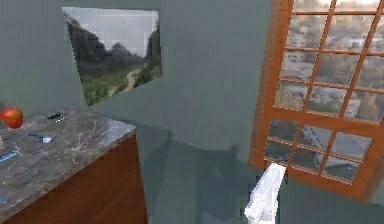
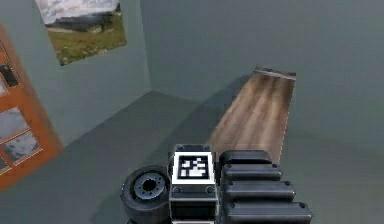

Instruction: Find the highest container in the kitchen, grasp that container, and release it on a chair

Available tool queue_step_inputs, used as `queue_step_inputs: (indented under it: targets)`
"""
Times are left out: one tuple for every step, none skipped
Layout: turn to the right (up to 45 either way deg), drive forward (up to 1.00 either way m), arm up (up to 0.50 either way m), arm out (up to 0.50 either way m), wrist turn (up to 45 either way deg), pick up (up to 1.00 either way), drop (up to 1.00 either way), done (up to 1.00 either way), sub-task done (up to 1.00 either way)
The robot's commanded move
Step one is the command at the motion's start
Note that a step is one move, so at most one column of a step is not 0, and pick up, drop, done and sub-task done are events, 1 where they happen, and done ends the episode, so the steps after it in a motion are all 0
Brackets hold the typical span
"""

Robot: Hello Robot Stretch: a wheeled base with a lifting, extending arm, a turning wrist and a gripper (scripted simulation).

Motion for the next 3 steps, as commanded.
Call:
queue_step_inputs:
  targets:
    - [-45.0,0.00,0.00,0.00,0.0,0.00,0.00,0.00,0.00]
    - [-45.0,0.00,0.00,0.00,0.0,0.00,0.00,0.00,0.00]
    - [-30.0,0.00,0.00,0.00,0.0,0.00,0.00,0.00,0.00]
